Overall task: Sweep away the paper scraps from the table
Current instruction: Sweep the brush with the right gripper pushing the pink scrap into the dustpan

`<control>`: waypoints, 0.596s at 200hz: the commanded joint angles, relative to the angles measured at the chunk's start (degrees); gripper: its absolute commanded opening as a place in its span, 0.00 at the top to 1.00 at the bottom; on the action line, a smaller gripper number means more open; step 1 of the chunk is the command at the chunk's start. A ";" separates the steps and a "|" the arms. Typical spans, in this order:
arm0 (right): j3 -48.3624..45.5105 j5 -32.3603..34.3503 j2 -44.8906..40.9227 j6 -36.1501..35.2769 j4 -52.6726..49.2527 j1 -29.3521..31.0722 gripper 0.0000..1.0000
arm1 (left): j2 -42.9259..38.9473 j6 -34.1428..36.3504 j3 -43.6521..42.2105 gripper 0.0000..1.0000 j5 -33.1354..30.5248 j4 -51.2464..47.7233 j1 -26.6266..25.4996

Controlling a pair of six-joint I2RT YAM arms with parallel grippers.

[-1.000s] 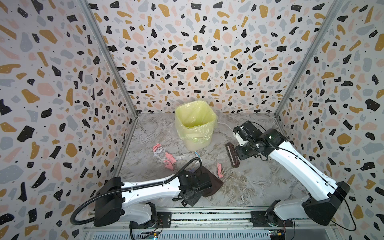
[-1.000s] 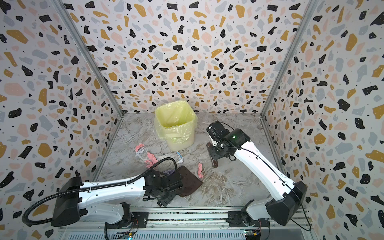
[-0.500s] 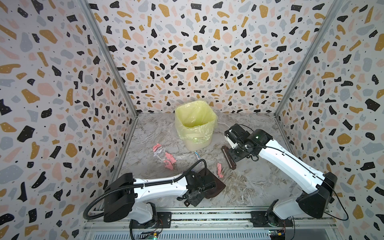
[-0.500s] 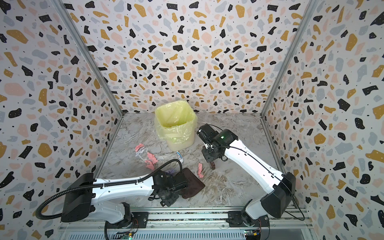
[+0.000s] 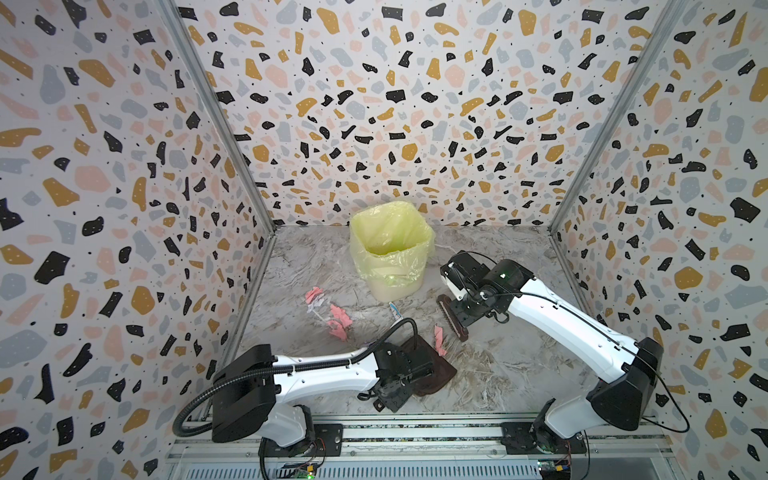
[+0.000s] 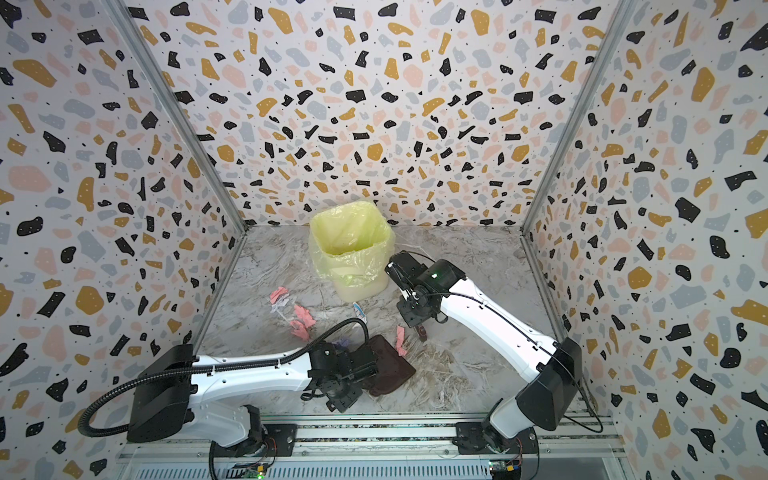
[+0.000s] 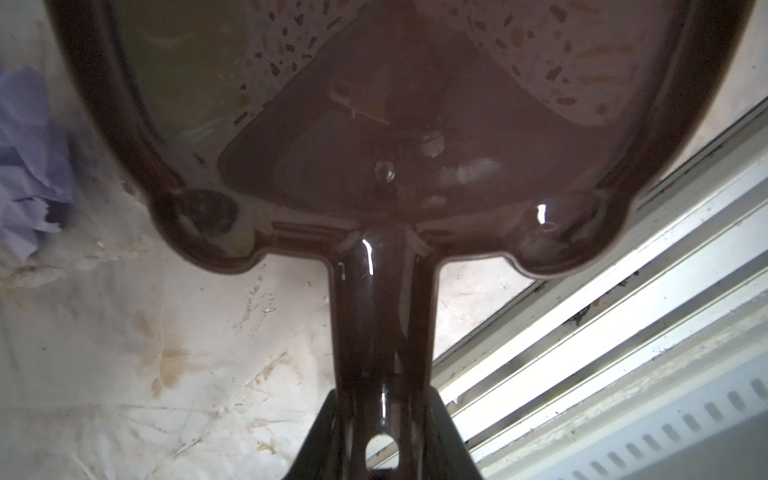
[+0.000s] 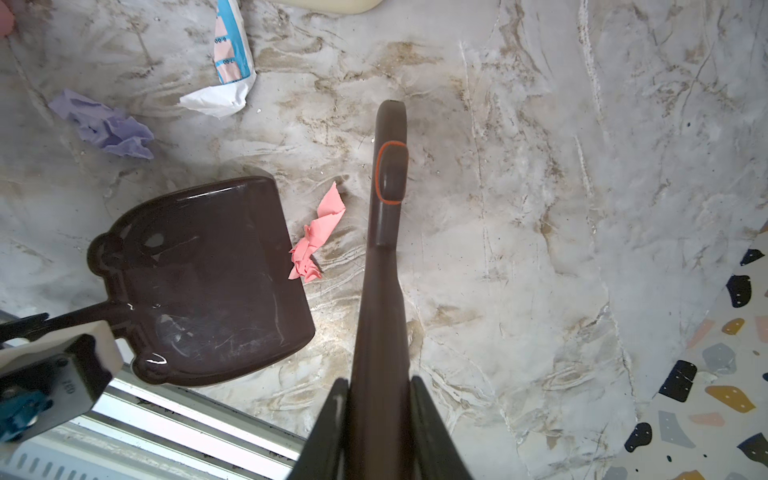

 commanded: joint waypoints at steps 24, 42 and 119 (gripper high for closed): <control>2.70 -1.46 0.65 0.07 0.26 2.63 1.00 | 0.47 0.78 -1.60 1.00 0.81 1.27 -0.42; 2.78 -2.18 1.18 0.23 -0.18 4.06 1.00 | 0.52 0.69 -2.06 1.00 1.01 1.68 -0.42; 5.73 -8.60 0.65 5.18 -2.77 12.61 1.00 | 0.31 -0.03 -3.25 1.00 0.83 3.07 -0.37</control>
